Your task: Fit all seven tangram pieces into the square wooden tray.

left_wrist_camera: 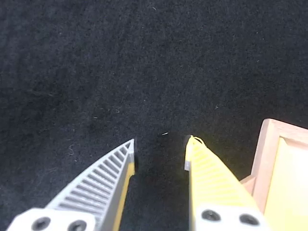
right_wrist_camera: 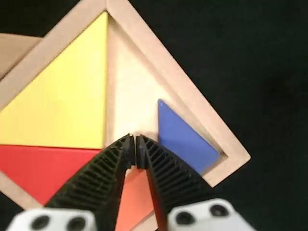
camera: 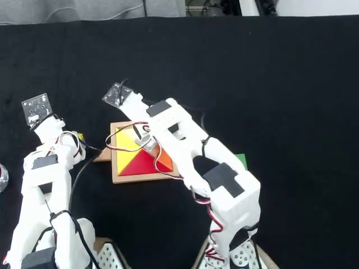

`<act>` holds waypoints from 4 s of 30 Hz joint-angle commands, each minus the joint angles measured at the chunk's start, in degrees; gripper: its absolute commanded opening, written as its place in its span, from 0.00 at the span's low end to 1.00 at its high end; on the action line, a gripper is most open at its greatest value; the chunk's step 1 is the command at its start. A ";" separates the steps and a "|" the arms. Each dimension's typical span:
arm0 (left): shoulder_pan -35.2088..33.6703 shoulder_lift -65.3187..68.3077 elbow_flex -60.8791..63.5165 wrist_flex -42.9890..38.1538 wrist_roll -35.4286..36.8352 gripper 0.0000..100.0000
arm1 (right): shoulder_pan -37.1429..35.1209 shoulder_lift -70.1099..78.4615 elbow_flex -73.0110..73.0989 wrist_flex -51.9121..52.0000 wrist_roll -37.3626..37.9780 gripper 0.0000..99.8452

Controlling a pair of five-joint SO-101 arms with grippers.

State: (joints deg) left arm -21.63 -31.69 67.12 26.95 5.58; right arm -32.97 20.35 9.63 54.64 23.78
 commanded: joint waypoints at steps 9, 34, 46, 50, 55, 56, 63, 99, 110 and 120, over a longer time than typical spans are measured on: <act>0.75 -1.58 -0.40 -0.79 0.00 0.17 | 3.78 -0.31 -3.03 -0.97 0.62 0.01; 0.75 -1.58 -0.40 -0.79 -0.09 0.17 | 2.11 -2.95 -2.86 7.12 6.51 0.01; 0.75 -1.58 -0.92 -0.79 -0.44 0.18 | 7.03 -42.77 14.20 5.98 2.90 0.01; 1.27 -1.58 -0.75 -0.79 -2.55 0.17 | 14.42 -55.60 27.91 0.35 -2.37 0.01; 2.24 -1.67 -0.40 -0.70 -2.99 0.17 | 22.95 -62.64 40.22 -0.35 -3.78 0.01; 2.24 -1.67 -0.40 -0.70 -3.16 0.17 | 23.65 -63.60 42.07 0.62 -3.52 0.01; 2.33 -1.67 -0.40 -0.62 -2.99 0.17 | 26.02 -67.30 46.20 9.67 -3.25 0.01; 3.56 -1.67 0.48 -0.79 -3.16 0.17 | 28.48 -45.32 37.85 7.65 -8.35 0.27; 3.47 -1.58 -0.13 -0.09 -5.19 0.22 | 21.01 -46.55 30.81 3.43 -12.75 0.21; 12.70 -1.58 -9.54 19.16 -30.24 0.28 | 28.75 -34.24 38.37 -13.63 -17.05 0.21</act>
State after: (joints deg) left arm -12.22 -31.78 63.08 40.84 -19.91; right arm -5.36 -13.32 50.07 41.01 7.25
